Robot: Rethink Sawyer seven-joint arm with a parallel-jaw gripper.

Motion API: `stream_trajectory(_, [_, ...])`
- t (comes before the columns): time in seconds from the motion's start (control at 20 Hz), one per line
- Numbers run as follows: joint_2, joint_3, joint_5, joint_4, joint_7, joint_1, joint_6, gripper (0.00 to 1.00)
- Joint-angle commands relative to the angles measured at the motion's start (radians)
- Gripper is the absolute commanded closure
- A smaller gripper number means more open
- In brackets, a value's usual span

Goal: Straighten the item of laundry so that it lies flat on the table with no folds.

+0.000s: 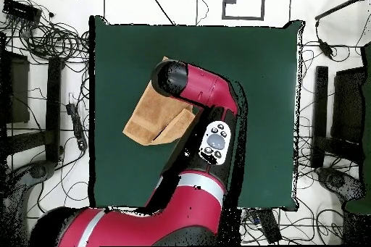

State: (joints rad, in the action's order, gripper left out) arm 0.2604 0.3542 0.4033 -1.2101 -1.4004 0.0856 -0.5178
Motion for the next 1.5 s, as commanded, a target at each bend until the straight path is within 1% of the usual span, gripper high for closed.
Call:
stream_trajectory(0.05, [-0.014, -0.137, 0.014, -0.129, -0.238, 0.005, 0.045, 0.00])
stream_trajectory(1.5, [-0.010, -0.152, 0.016, -0.155, -0.239, 0.000, 0.086, 0.00])
